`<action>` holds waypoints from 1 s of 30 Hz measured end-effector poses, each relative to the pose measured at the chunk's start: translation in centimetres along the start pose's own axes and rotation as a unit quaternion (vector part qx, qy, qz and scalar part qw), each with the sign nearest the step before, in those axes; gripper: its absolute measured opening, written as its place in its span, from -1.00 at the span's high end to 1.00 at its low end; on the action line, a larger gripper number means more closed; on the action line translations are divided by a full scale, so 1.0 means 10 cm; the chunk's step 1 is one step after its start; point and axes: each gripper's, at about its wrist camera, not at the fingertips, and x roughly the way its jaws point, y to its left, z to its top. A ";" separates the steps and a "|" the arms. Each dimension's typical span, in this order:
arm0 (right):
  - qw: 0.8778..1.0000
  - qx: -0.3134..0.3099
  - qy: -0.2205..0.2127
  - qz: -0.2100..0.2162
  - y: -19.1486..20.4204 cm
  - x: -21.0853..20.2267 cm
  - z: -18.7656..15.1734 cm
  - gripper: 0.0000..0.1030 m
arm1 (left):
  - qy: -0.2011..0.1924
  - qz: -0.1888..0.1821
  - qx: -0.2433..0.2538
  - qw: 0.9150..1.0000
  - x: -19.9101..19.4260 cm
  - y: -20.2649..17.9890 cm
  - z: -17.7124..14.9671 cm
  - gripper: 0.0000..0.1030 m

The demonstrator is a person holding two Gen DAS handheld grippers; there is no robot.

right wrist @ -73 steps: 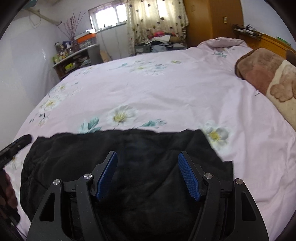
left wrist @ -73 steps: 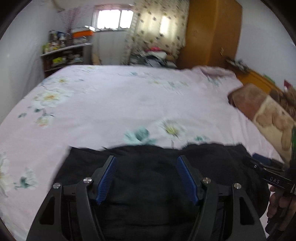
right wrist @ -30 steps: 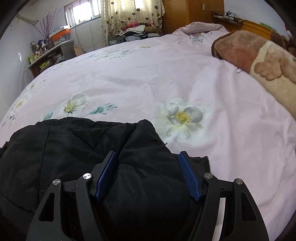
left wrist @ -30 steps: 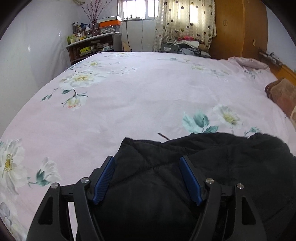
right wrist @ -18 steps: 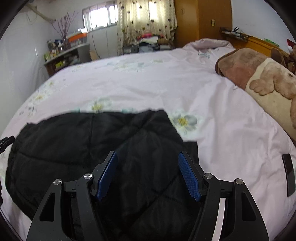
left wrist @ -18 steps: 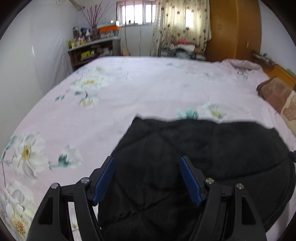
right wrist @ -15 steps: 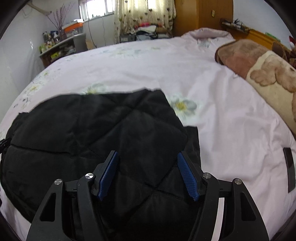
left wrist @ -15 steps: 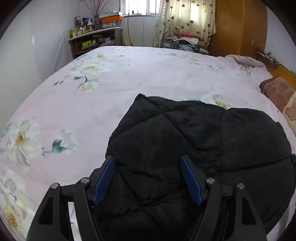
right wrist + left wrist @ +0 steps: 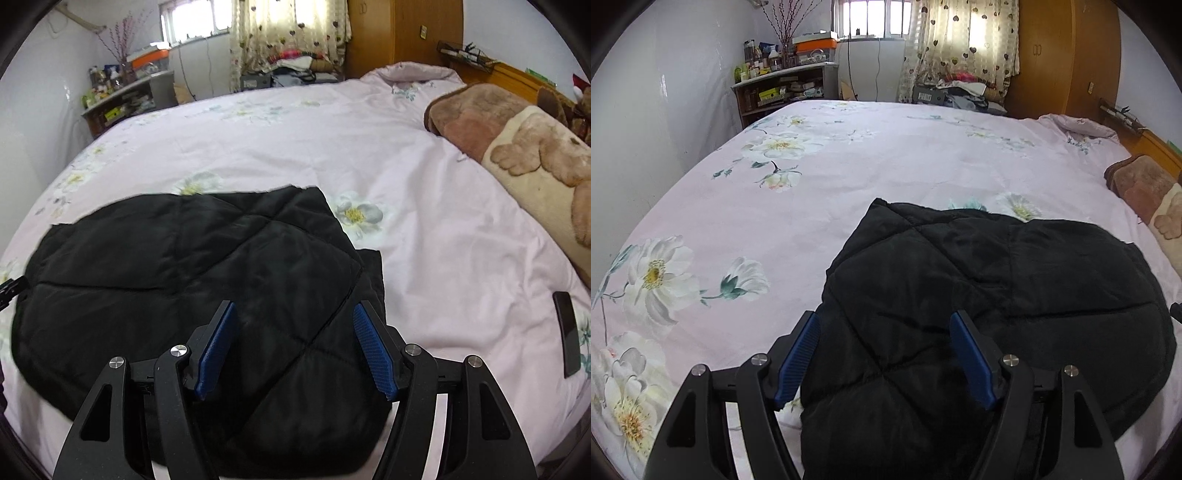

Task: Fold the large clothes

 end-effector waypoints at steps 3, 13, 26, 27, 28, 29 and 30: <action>1.000 -0.004 -0.010 0.011 0.04 -0.23 -0.06 -0.28 | -0.012 -0.010 -0.001 1.000 -0.25 0.03 -0.08 -0.46; 0.999 0.004 0.004 0.041 0.12 -0.44 -0.45 -0.10 | 0.013 -0.042 0.009 0.999 -0.47 0.06 -0.54 -0.29; 0.999 0.025 0.034 0.034 -0.06 -0.09 -0.43 0.10 | 0.032 -0.045 0.001 0.999 -0.20 0.09 -0.45 -0.14; 0.999 0.026 0.028 0.035 -0.07 -0.09 -0.38 0.10 | 0.022 -0.040 0.013 0.999 -0.18 0.04 -0.38 -0.14; 0.999 0.029 0.022 0.035 -0.08 -0.07 -0.32 0.10 | 0.014 -0.032 0.020 0.999 -0.14 0.00 -0.32 -0.14; 0.999 0.032 0.019 0.035 -0.09 -0.05 -0.26 0.10 | 0.011 -0.027 0.024 0.999 -0.08 -0.02 -0.26 -0.14; 0.999 0.037 0.017 0.034 -0.12 0.02 -0.20 0.10 | 0.015 -0.026 0.020 0.999 0.02 -0.02 -0.20 -0.14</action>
